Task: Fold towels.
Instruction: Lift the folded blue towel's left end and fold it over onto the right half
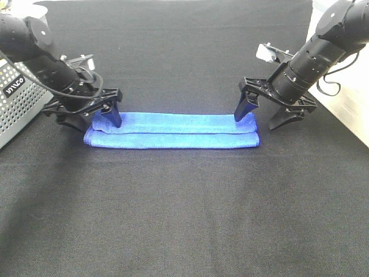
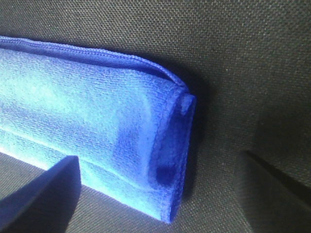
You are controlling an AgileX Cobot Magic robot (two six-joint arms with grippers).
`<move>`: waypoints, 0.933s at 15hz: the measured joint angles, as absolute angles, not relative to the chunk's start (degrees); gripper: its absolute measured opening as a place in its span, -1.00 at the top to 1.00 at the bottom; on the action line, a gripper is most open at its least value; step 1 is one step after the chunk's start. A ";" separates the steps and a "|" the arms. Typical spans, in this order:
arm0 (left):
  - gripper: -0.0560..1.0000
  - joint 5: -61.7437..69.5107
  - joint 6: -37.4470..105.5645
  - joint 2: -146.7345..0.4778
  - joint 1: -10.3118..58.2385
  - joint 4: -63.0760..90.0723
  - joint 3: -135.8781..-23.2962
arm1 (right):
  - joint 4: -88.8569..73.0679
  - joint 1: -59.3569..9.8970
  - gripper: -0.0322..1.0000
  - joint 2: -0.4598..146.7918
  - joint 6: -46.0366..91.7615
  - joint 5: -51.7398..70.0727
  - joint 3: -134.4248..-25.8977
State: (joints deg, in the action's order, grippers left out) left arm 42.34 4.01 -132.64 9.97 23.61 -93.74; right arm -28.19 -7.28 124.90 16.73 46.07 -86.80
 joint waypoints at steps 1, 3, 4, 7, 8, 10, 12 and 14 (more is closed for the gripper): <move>-0.20 42.23 3.09 -132.81 10.20 24.06 -93.74 | -28.19 -7.28 -0.63 124.90 16.73 46.07 -86.80; 0.53 42.23 0.97 -133.38 10.20 24.41 -93.74 | -28.19 -7.28 -0.63 124.90 16.73 46.07 -86.80; 0.75 42.23 0.63 -133.38 10.20 24.35 -93.74 | -28.19 -7.28 -0.63 124.90 16.73 46.07 -86.80; 0.75 45.26 -0.34 -131.21 10.37 18.85 -93.74 | -28.19 -7.28 -0.63 124.90 16.73 46.18 -86.80; 0.75 47.56 -1.83 -129.60 10.37 14.55 -93.79 | -28.19 -7.28 -0.63 124.90 16.73 46.24 -86.80; 0.75 53.63 -6.13 -126.05 10.37 5.73 -96.20 | -28.25 -7.28 -0.63 124.90 16.73 46.81 -86.80; 0.75 60.85 -8.02 -124.05 10.43 2.92 -100.61 | -28.25 -7.28 -0.63 124.90 16.67 48.01 -86.80; 0.75 66.18 -8.77 -123.70 11.40 4.93 -105.25 | -28.59 -7.28 -0.63 124.90 15.81 49.79 -86.80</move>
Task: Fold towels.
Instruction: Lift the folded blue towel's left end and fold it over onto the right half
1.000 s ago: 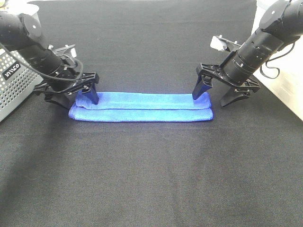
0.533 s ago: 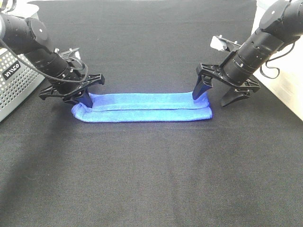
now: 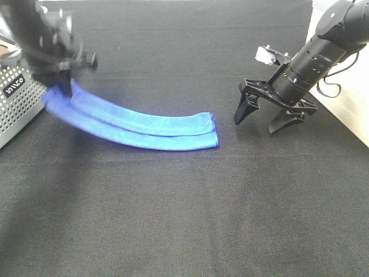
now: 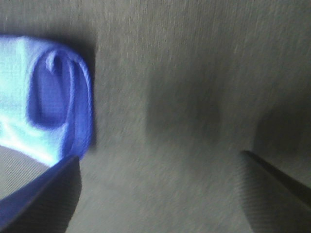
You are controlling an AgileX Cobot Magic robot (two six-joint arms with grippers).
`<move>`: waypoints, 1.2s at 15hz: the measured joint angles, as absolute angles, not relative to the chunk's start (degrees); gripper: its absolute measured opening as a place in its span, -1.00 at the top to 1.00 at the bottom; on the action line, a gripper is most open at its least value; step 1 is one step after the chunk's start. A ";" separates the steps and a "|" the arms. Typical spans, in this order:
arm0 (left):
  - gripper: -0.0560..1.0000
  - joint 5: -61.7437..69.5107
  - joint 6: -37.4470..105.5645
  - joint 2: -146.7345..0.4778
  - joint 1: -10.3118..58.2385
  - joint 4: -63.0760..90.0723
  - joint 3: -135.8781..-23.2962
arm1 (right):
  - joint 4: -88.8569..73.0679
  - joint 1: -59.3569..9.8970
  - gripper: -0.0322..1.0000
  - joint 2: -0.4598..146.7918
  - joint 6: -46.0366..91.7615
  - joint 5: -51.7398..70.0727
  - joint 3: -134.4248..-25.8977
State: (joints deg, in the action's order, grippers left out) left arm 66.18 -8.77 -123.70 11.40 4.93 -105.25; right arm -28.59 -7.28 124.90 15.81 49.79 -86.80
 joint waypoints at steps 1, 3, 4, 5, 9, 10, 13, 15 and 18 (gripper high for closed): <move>0.75 68.24 -9.00 -123.70 13.69 8.65 -107.95 | -29.34 -7.28 -0.63 124.90 15.70 51.11 -86.80; 0.75 68.30 -9.45 -123.70 15.76 11.00 -109.03 | -29.74 -7.28 -0.63 124.90 15.70 51.97 -86.80; 0.75 66.92 -10.66 -123.70 18.33 13.12 -109.55 | -30.25 -7.28 -0.63 124.90 15.70 52.48 -86.80; 0.75 64.52 -12.15 -123.70 21.08 14.04 -109.61 | -30.48 -7.28 -0.63 124.90 15.70 52.77 -86.80; 0.63 55.06 -19.65 -129.37 29.22 15.64 -111.38 | -30.60 -7.28 -0.63 124.90 14.21 54.03 -86.80; 0.47 54.03 -21.26 -131.61 29.91 15.93 -112.01 | -30.60 -7.28 -0.63 124.90 13.87 54.66 -86.80; -0.17 48.53 -23.55 -134.42 30.42 20.63 -112.47 | -30.60 -7.28 -0.63 123.93 13.75 55.58 -86.80; -0.31 42.86 -23.72 -134.47 30.42 27.62 -112.53 | -30.83 -7.28 -0.63 121.70 13.46 55.69 -86.80; -0.32 40.68 -21.60 -131.95 29.74 26.07 -112.53 | -32.66 -7.28 -0.63 119.63 13.18 56.49 -86.80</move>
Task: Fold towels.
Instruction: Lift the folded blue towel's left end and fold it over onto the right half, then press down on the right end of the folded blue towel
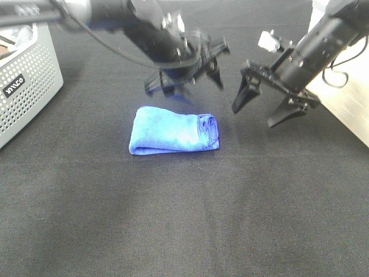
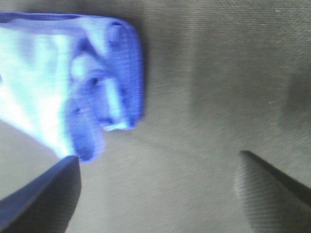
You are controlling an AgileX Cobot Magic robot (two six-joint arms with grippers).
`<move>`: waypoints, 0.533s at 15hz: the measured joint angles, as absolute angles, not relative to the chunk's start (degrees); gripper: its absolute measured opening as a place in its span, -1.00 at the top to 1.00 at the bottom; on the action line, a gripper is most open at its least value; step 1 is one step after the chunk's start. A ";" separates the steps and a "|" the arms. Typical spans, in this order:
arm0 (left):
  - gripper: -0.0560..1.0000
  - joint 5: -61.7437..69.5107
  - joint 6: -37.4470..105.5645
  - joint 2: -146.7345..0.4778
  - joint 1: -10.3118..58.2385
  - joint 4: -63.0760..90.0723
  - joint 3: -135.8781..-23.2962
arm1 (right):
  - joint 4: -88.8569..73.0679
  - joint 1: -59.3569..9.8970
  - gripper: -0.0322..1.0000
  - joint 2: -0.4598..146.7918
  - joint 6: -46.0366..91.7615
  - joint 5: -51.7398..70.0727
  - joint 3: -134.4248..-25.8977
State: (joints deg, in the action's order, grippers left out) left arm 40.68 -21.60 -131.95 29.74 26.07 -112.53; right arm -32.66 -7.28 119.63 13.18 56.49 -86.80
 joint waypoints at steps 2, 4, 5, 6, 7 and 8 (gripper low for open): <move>-0.32 40.34 -19.25 -128.69 26.93 23.03 -112.53 | -38.50 -7.28 -0.63 119.23 14.61 56.61 -86.80; -0.32 40.34 -18.96 -127.14 25.15 21.37 -112.53 | -42.97 -7.45 -0.63 119.23 17.59 56.67 -86.80; -0.32 40.57 -18.96 -125.82 23.43 20.28 -112.53 | -47.04 -8.42 -0.63 119.23 21.49 56.55 -86.80; -0.32 41.08 -18.91 -125.13 21.54 19.71 -112.53 | -50.65 -9.97 -0.63 119.35 25.21 56.49 -86.80; -0.32 42.17 -18.91 -124.90 20.05 19.60 -112.53 | -54.26 -11.97 -0.63 119.98 28.82 56.21 -86.80; -0.32 43.83 -18.91 -124.85 19.25 19.60 -112.53 | -57.75 -13.81 -0.63 121.24 31.51 55.41 -86.80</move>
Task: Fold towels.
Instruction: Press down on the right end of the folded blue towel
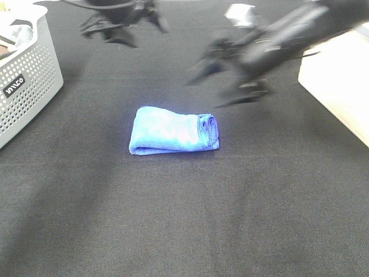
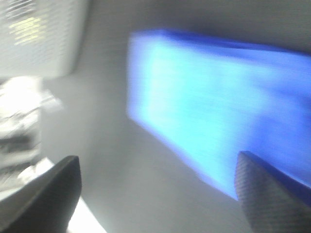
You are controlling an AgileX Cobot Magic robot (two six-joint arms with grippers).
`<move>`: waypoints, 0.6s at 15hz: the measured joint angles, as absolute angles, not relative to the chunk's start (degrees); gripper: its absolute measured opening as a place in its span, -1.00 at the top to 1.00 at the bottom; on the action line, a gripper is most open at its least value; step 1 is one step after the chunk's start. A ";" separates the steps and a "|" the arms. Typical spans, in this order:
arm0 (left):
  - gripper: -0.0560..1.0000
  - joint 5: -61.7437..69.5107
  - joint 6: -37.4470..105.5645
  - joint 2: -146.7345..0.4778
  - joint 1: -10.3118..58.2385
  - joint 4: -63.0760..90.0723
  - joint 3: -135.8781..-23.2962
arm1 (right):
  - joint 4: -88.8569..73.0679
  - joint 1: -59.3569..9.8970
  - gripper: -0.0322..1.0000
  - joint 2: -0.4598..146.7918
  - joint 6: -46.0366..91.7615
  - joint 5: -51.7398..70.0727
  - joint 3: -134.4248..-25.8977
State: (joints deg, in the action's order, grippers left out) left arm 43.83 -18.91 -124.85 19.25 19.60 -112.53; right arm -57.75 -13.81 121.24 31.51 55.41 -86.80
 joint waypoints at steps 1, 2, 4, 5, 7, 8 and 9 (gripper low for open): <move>-0.32 45.49 -18.91 -124.85 18.62 19.48 -112.53 | -63.94 -15.81 -0.62 123.59 35.35 55.06 -86.80; -0.32 46.75 -18.91 -124.85 18.33 18.68 -112.53 | -67.32 -15.93 -0.62 125.19 37.41 54.95 -86.80; -0.32 47.21 -18.91 -124.85 18.28 18.45 -112.53 | -71.10 -15.70 -0.61 129.26 41.77 54.03 -87.32; -0.32 47.44 -18.91 -124.85 18.28 18.39 -112.53 | -71.10 -15.24 -0.61 131.15 42.46 53.80 -88.29; -0.32 47.96 -18.91 -124.85 18.28 18.39 -112.53 | -69.84 -14.61 -0.61 133.90 42.23 53.34 -89.78; -0.32 48.24 -18.85 -124.85 18.28 18.28 -112.53 | -69.04 -14.21 -0.61 134.19 42.11 52.71 -89.95; -0.32 48.87 -18.22 -124.85 18.28 17.82 -112.53 | -68.01 -13.46 -0.61 134.24 41.65 52.02 -90.01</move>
State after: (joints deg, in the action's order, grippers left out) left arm 48.87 -18.22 -124.85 18.28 17.82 -112.53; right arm -68.01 -13.46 134.24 41.65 52.02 -90.01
